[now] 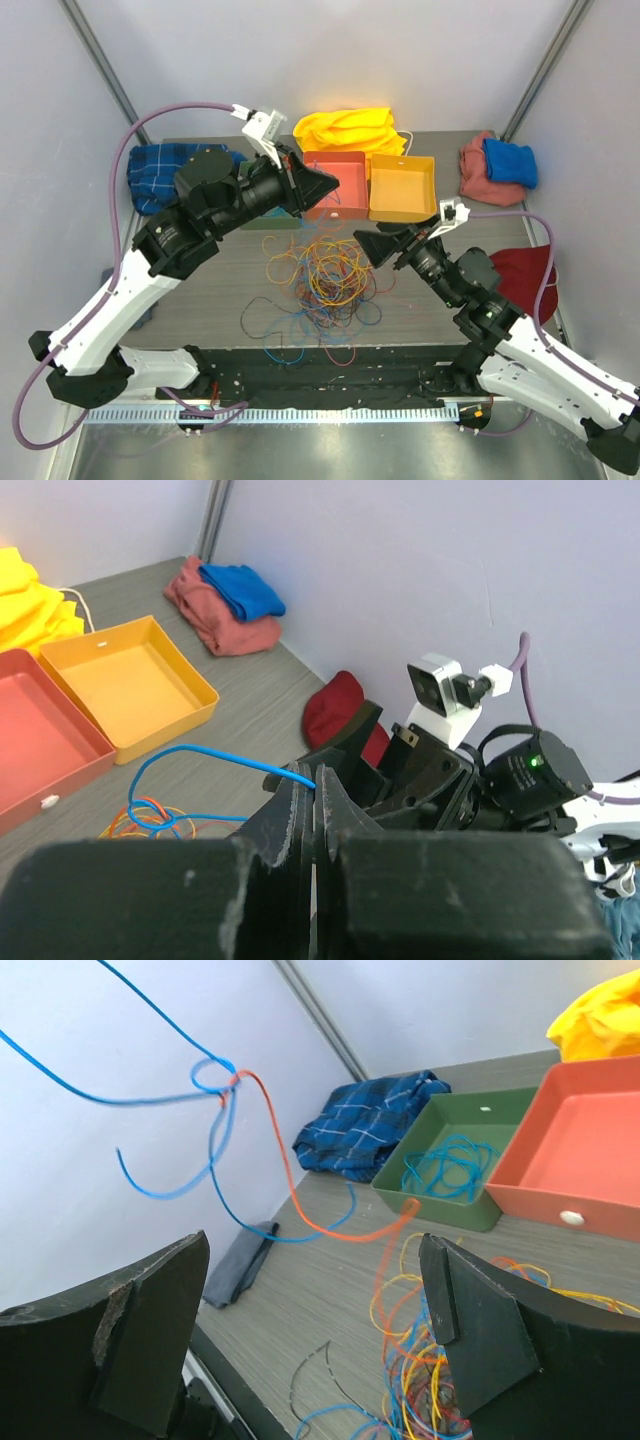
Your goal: Untangle the cables
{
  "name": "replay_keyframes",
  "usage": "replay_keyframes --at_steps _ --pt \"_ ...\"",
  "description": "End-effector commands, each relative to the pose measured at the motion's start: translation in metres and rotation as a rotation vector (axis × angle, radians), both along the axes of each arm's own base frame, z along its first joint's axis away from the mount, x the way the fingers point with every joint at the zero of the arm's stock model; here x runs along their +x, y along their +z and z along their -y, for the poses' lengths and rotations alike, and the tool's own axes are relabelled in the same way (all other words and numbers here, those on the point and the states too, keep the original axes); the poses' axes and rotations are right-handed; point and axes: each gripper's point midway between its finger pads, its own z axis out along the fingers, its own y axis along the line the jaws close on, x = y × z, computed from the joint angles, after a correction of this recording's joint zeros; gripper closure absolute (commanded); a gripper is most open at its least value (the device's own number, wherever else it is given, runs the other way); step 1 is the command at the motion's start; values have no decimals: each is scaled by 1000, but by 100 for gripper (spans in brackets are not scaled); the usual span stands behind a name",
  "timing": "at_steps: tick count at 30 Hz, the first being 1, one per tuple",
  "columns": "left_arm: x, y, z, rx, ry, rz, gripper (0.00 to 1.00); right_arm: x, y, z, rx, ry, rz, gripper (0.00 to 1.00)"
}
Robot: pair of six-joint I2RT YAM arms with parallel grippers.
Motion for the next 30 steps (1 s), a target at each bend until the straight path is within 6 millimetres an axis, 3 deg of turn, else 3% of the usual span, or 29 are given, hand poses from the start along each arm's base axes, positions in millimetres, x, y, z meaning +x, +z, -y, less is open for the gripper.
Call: replay_keyframes --at_steps 1,5,6,10,12,17,19,23,30 --pt "-12 12 -1 -4 -59 45 100 -7 66 -3 119 37 140 5" --pt "-44 18 -2 -2 -209 123 100 12 41 5 57 -69 55 7" --pt "-41 14 -5 25 -192 136 100 14 37 9 45 -92 43 7" --pt "-6 -39 -23 185 11 32 100 23 8 15 -42 -147 -30 8" --pt "1 -47 -28 200 64 6 100 24 -12 14 -90 -148 -76 9" --pt "-8 -22 -23 121 20 49 100 20 -50 2 -182 -82 -119 11" --pt "-6 -16 -22 122 20 56 100 17 -70 -13 -242 -9 -151 11" --pt "-5 -8 -17 118 7 64 100 17 -106 -23 -351 42 -215 10" --pt "-2 16 -15 101 10 101 100 17 -139 -36 -474 88 -262 7"
